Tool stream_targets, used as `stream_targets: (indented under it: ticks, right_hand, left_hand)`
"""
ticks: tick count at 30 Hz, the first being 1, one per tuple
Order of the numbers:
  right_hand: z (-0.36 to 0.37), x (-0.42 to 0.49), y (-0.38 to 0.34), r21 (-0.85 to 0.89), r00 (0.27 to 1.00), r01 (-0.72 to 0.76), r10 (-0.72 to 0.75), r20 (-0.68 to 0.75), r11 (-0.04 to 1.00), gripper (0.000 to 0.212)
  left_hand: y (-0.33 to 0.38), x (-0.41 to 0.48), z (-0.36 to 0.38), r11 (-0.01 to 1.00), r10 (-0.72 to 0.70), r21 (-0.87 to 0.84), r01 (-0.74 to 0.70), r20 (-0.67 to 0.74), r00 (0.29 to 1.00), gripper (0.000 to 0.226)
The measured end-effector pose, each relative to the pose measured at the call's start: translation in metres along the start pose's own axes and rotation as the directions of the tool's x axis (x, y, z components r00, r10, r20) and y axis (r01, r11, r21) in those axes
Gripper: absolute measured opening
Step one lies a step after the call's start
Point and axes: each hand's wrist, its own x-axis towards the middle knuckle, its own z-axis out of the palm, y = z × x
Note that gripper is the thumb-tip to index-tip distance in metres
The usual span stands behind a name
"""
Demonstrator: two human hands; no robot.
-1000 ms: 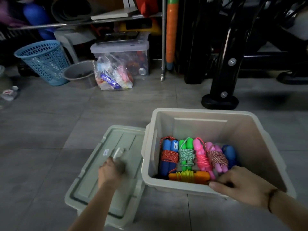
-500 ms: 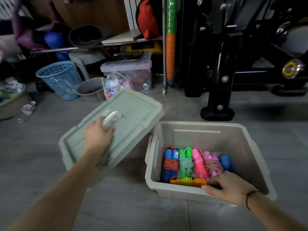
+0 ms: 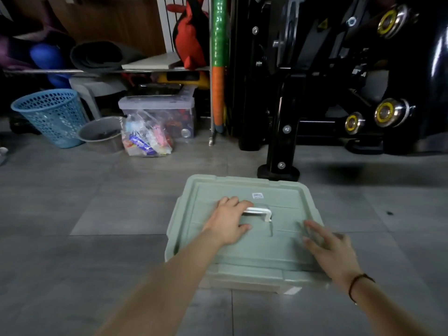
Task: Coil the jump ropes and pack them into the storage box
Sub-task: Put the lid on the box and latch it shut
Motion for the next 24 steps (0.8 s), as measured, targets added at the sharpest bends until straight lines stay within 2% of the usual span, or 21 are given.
stream_targets:
  ticks: [2, 3, 6, 8, 10, 12, 13, 14, 16, 17, 18, 20, 22, 23, 24]
  right_hand:
    - [0.010, 0.005, 0.003, -0.295, 0.999, 0.046, -0.043, 0.016, 0.954, 0.047]
    - [0.017, 0.007, 0.004, -0.374, 0.998, 0.067, -0.060, 0.030, 0.925, 0.052]
    - [0.033, 0.016, 0.006, -0.420, 0.999, 0.024, -0.032, -0.013, 0.907, 0.062]
    - [0.035, 0.018, 0.006, -0.442, 0.997, 0.015, -0.049, -0.066, 0.897, 0.063]
    - [0.032, 0.021, 0.006, -0.476, 0.985, 0.031, -0.109, -0.136, 0.879, 0.064]
    - [0.025, 0.031, 0.006, -0.494, 0.965, 0.064, -0.180, -0.191, 0.867, 0.068]
    - [0.022, 0.036, 0.006, -0.498, 0.955, 0.093, -0.218, -0.199, 0.862, 0.068]
    - [0.021, 0.043, 0.009, -0.494, 0.955, 0.119, -0.236, -0.181, 0.861, 0.069]
    - [0.026, 0.052, 0.019, -0.476, 0.975, 0.141, -0.204, -0.083, 0.868, 0.071]
    - [0.030, 0.055, 0.023, -0.462, 0.984, 0.142, -0.177, -0.035, 0.876, 0.073]
    - [0.033, 0.057, 0.027, -0.445, 0.988, 0.133, -0.154, -0.012, 0.886, 0.074]
    - [0.035, 0.058, 0.030, -0.418, 0.988, 0.132, -0.153, -0.017, 0.899, 0.073]
    - [0.032, 0.057, 0.029, -0.324, 0.975, 0.177, -0.210, -0.068, 0.929, 0.070]
    - [0.030, 0.055, 0.028, -0.213, 0.973, 0.171, -0.198, -0.115, 0.962, 0.065]
    - [0.028, 0.053, 0.028, -0.067, 0.973, 0.134, -0.144, -0.181, 0.989, 0.060]
  left_hand:
    - [0.008, 0.005, 0.010, 1.000, -0.019, 0.017, 0.018, 0.061, 0.998, 0.056]
    - [0.009, 0.007, 0.012, 1.000, -0.020, 0.020, 0.019, 0.079, 0.997, 0.057]
    - [0.007, 0.012, 0.012, 0.999, -0.020, -0.034, 0.023, 0.094, 0.995, 0.061]
    - [0.003, 0.009, 0.009, 0.991, -0.016, -0.128, 0.029, 0.104, 0.994, 0.066]
    - [-0.006, 0.007, 0.000, 0.982, -0.020, -0.187, 0.023, 0.017, 1.000, 0.065]
    - [-0.023, 0.005, -0.009, 0.994, -0.092, -0.074, 0.078, -0.204, 0.975, 0.060]
    - [-0.035, -0.001, -0.012, 0.983, -0.173, 0.004, 0.182, -0.291, 0.941, 0.060]
    - [-0.046, -0.011, -0.013, 0.949, -0.282, 0.050, 0.310, -0.297, 0.912, 0.062]
    - [-0.059, -0.033, -0.009, 0.859, -0.507, 0.024, 0.512, -0.114, 0.855, 0.071]
    - [-0.062, -0.039, -0.004, 0.827, -0.562, -0.012, 0.562, -0.016, 0.827, 0.074]
    - [-0.063, -0.041, -0.001, 0.820, -0.571, -0.033, 0.571, 0.026, 0.821, 0.074]
    - [-0.065, -0.036, 0.000, 0.843, -0.535, -0.073, 0.533, -0.004, 0.845, 0.067]
    - [-0.072, -0.033, -0.003, 0.825, -0.538, -0.243, 0.511, -0.060, 0.841, 0.054]
    - [-0.076, -0.034, -0.005, 0.760, -0.591, -0.380, 0.527, -0.066, 0.804, 0.050]
    - [-0.080, -0.036, -0.006, 0.647, -0.671, -0.515, 0.562, -0.036, 0.740, 0.050]
